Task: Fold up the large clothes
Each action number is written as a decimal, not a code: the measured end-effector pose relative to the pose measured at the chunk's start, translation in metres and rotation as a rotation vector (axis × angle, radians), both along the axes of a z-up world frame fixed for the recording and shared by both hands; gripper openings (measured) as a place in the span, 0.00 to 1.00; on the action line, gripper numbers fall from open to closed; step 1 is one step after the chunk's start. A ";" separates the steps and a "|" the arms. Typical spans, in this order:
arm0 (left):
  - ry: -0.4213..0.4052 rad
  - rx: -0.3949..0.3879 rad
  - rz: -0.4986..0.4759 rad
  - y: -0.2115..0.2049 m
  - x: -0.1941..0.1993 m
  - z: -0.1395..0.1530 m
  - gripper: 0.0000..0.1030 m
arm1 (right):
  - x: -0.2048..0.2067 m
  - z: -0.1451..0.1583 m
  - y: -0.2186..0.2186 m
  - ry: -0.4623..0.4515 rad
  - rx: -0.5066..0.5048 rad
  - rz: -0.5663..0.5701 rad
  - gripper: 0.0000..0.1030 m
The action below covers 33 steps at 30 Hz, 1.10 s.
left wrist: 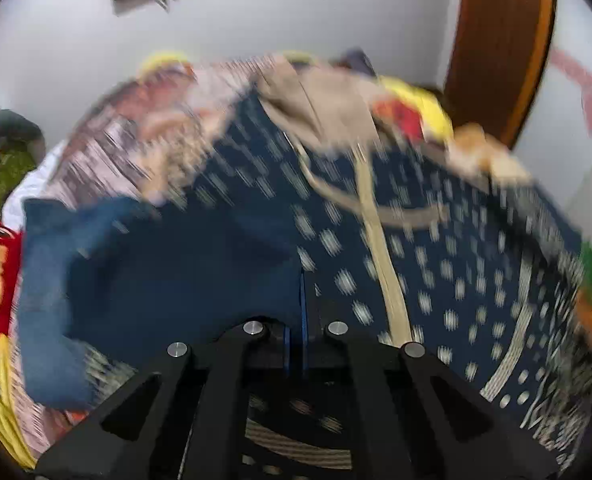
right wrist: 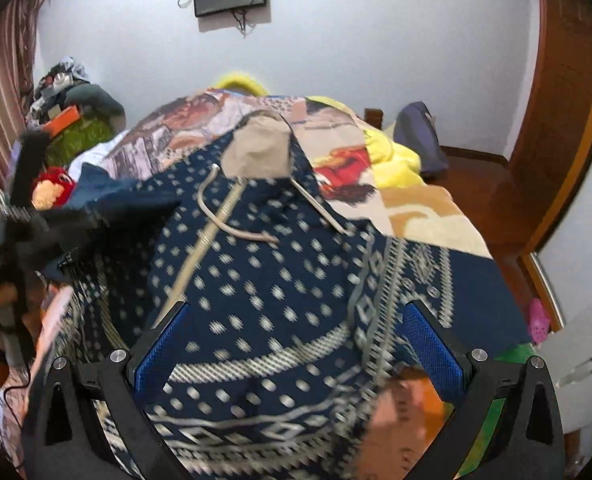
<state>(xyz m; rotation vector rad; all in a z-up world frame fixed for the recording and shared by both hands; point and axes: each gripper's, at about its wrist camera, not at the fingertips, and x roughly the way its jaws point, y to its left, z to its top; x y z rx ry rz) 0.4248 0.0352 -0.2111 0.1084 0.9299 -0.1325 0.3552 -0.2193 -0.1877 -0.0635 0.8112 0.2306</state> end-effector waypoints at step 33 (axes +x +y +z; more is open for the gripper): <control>0.061 -0.328 0.454 0.211 0.008 -0.032 0.15 | 0.019 -0.036 -0.015 0.087 0.043 -0.058 1.00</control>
